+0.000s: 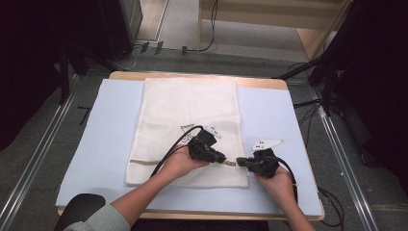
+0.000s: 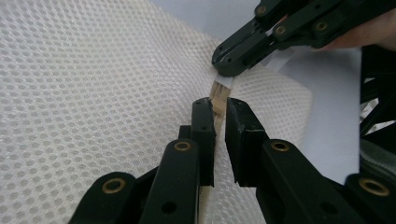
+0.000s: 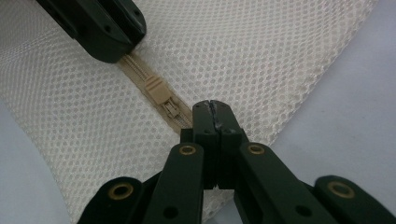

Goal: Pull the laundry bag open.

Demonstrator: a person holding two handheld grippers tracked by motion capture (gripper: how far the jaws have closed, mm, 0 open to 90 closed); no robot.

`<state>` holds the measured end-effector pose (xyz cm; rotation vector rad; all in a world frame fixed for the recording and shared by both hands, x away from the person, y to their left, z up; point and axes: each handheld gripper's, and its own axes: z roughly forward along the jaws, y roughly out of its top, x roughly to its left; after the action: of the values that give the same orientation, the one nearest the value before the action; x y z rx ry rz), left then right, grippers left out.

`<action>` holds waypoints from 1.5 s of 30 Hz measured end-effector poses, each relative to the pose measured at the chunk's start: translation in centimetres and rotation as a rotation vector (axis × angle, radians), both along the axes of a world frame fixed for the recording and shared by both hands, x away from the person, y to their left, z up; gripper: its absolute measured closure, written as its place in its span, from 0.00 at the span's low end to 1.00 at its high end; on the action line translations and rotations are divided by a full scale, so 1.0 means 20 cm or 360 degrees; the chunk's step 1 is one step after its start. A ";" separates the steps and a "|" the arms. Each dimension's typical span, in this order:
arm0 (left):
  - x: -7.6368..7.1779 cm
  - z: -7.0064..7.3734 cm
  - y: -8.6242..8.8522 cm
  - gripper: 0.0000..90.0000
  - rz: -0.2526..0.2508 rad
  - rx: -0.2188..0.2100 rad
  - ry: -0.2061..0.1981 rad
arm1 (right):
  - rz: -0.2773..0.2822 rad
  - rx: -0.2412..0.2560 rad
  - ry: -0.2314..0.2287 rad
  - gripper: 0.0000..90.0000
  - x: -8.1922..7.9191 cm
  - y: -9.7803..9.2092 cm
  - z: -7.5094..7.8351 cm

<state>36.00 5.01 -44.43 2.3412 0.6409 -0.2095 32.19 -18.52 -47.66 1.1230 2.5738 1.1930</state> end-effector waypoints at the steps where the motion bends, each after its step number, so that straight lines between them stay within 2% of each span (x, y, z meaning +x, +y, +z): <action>1: 0.01 -0.02 -0.01 0.91 -0.0002 0.0019 0.0002 | 0.0002 0.0002 -0.0002 1.00 0.00 0.00 0.00; 6: 0.02 -0.06 -0.03 0.90 0.0006 0.0025 0.0028 | 0.0004 -0.0002 -0.0004 1.00 0.00 0.00 0.00; 9: 0.03 -0.08 -0.05 0.89 0.0019 0.0007 0.0075 | 0.0005 -0.0007 -0.0007 1.00 0.00 0.00 0.00; 15: 0.02 -0.08 -0.08 0.87 0.0012 -0.0003 0.0070 | 0.0011 -0.0011 -0.0011 1.00 0.00 0.00 0.00; 20: 0.02 -0.09 -0.10 0.87 0.0023 -0.0017 0.0099 | 0.0010 -0.0014 -0.0014 1.00 0.00 0.00 0.00; 26: 0.01 -0.09 -0.13 0.92 0.0020 0.0000 0.0078 | 0.0010 -0.0008 -0.0015 1.00 0.00 0.00 0.00; 29: 0.01 -0.10 -0.14 0.93 0.0048 -0.0014 0.0088 | 0.0012 -0.0008 -0.0019 1.00 0.00 0.00 0.00; 34: 0.01 -0.09 -0.13 0.94 0.0054 -0.0018 0.0140 | 0.0024 -0.0005 -0.0032 1.00 -0.01 0.00 0.00; 38: 0.00 -0.09 -0.12 0.86 0.0060 -0.0029 0.0164 | 0.0034 -0.0017 -0.0044 1.00 -0.01 0.00 0.00; 41: 0.00 -0.08 -0.07 0.87 0.0084 -0.0043 0.0179 | 0.0032 -0.0020 -0.0043 1.00 -0.01 0.00 0.00; 44: 0.00 -0.09 -0.05 0.90 0.0096 -0.0045 0.0241 | 0.0029 -0.0024 -0.0045 1.00 -0.01 0.01 0.00; 45: 0.00 -0.10 -0.05 0.90 0.0092 -0.0044 0.0234 | 0.0028 -0.0025 -0.0045 1.00 -0.01 0.01 0.00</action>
<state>35.96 4.00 -46.37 2.2927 0.7708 -0.3644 32.00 -18.40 -47.68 1.0749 2.5730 1.1816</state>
